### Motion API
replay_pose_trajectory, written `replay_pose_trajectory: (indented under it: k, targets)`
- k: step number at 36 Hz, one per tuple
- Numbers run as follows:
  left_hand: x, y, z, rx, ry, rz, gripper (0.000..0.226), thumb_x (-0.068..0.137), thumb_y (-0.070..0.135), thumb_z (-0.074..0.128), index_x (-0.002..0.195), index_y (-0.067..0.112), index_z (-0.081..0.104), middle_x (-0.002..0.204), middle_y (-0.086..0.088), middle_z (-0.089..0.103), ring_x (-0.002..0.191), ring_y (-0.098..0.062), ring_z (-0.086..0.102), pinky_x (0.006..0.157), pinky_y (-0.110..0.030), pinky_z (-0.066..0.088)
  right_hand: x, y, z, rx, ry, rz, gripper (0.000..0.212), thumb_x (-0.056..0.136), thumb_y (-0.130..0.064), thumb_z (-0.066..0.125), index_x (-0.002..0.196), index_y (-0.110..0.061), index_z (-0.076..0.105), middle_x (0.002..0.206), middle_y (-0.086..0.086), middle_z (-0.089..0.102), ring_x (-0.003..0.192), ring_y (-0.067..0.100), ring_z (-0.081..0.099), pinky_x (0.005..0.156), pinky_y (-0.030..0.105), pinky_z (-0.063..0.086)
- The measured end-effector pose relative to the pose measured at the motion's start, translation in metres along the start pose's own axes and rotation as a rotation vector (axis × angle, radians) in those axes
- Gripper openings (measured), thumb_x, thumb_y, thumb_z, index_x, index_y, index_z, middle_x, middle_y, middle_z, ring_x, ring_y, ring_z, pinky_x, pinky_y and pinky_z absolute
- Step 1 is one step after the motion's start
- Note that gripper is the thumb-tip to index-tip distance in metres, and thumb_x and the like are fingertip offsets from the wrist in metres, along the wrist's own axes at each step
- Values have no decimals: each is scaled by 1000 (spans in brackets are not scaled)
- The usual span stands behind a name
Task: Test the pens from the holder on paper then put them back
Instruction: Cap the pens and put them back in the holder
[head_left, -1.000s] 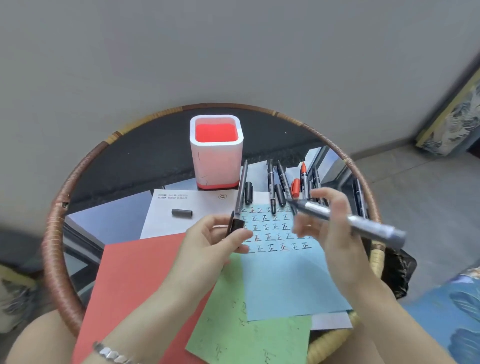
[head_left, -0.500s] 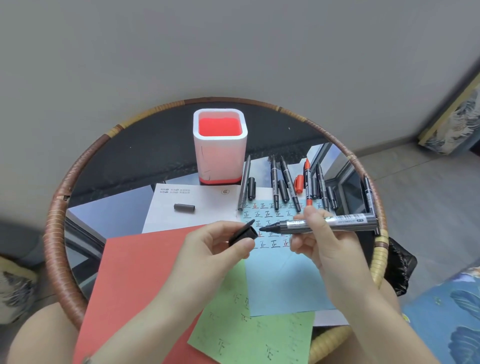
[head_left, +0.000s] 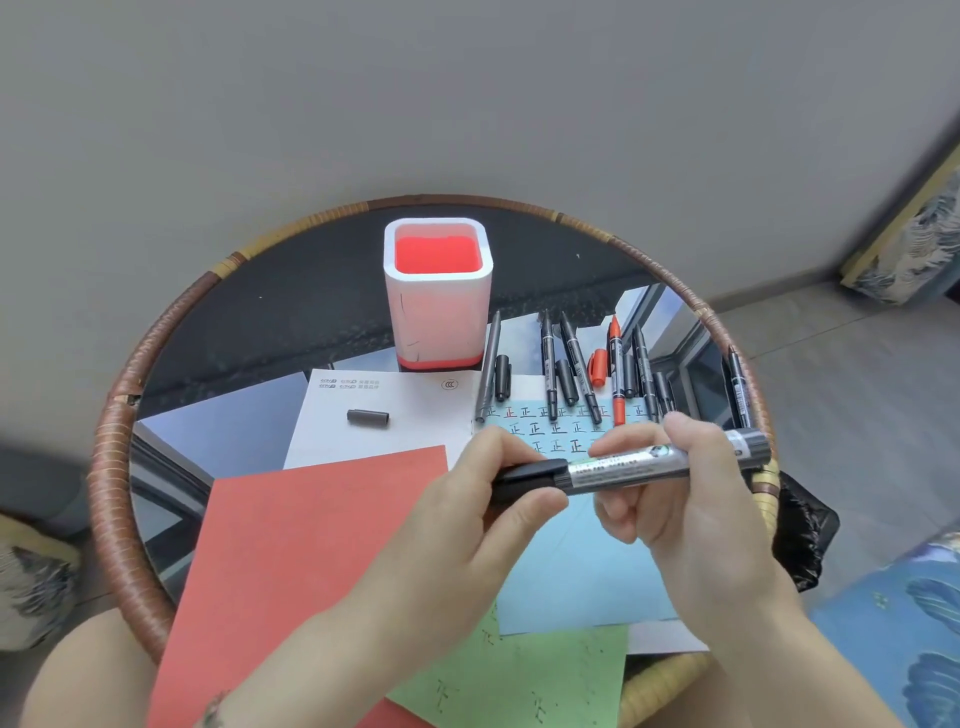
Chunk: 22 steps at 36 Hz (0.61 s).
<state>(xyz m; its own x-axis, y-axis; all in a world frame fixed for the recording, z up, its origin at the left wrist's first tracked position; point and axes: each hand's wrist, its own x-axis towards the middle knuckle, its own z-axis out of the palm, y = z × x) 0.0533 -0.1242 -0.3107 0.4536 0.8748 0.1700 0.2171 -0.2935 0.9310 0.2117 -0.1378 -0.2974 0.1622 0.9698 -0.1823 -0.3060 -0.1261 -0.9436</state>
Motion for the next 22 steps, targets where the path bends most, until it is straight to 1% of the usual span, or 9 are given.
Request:
replay_pose_trajectory:
  k: [2, 6, 8, 11, 16, 18, 19, 21, 22]
  targets:
    - [4, 2, 2, -64, -19, -13, 18, 77, 51, 47, 80, 33, 45, 60, 11, 44, 52, -6, 32, 50, -23, 29, 0, 0, 1, 28, 26, -56, 35, 74, -30, 43, 52, -10, 63, 38, 6, 45, 38, 16, 41, 37, 22, 33]
    - [20, 11, 6, -191, -108, -127, 16, 72, 47, 54, 68, 34, 45, 52, 14, 42, 52, -12, 35, 55, -33, 32, 4, -2, -2, 65, 94, -160, 35, 71, -25, 36, 46, -12, 57, 35, 4, 41, 35, 15, 36, 38, 22, 28]
    - [28, 16, 7, -280, -137, -190, 18, 74, 35, 59, 67, 27, 45, 48, 14, 42, 48, -10, 37, 54, -28, 36, 5, -5, -4, 82, 112, -201, 34, 71, -22, 36, 44, -13, 55, 35, 3, 40, 35, 15, 35, 40, 23, 26]
    - [34, 22, 6, -457, -175, -281, 17, 75, 22, 56, 69, 14, 41, 46, 13, 36, 42, -6, 32, 46, -18, 35, 3, -7, -4, 104, 93, -229, 33, 71, -21, 36, 43, -14, 54, 39, 2, 42, 36, 15, 37, 39, 21, 28]
    - [32, 18, -3, -802, -257, -517, 20, 71, 13, 62, 56, 17, 49, 49, 5, 26, 41, -9, 22, 38, -15, 27, 5, 3, -6, -8, 16, -267, 36, 75, -23, 37, 46, -21, 59, 44, -1, 50, 40, 11, 43, 41, 19, 34]
    - [32, 16, -4, -802, -186, -581, 24, 69, 10, 71, 60, 15, 49, 49, 5, 27, 40, -8, 23, 36, -16, 29, 12, 7, -9, -54, -82, -189, 29, 72, -33, 45, 52, -22, 63, 46, -2, 52, 43, 11, 45, 45, 20, 37]
    - [33, 14, -4, -751, -119, -576, 22, 71, 10, 69, 65, 13, 49, 47, 5, 29, 39, -9, 25, 36, -17, 32, 17, 7, -10, -68, -100, -124, 27, 70, -36, 50, 55, -21, 66, 49, 0, 54, 46, 11, 45, 47, 20, 38]
    - [37, 10, -6, -577, 15, -471, 14, 80, 9, 60, 72, 10, 49, 44, 7, 35, 39, -8, 32, 40, -19, 39, 27, 4, -15, -165, -43, -33, 25, 75, -37, 56, 65, -19, 71, 61, 1, 58, 53, 10, 48, 53, 21, 41]
    - [40, 8, -7, -486, 64, -403, 13, 84, 6, 57, 74, 9, 49, 43, 9, 39, 40, -8, 36, 43, -20, 42, 33, 2, -18, -242, 28, -35, 17, 78, -34, 61, 71, -20, 70, 67, 0, 59, 57, 9, 50, 57, 22, 43]
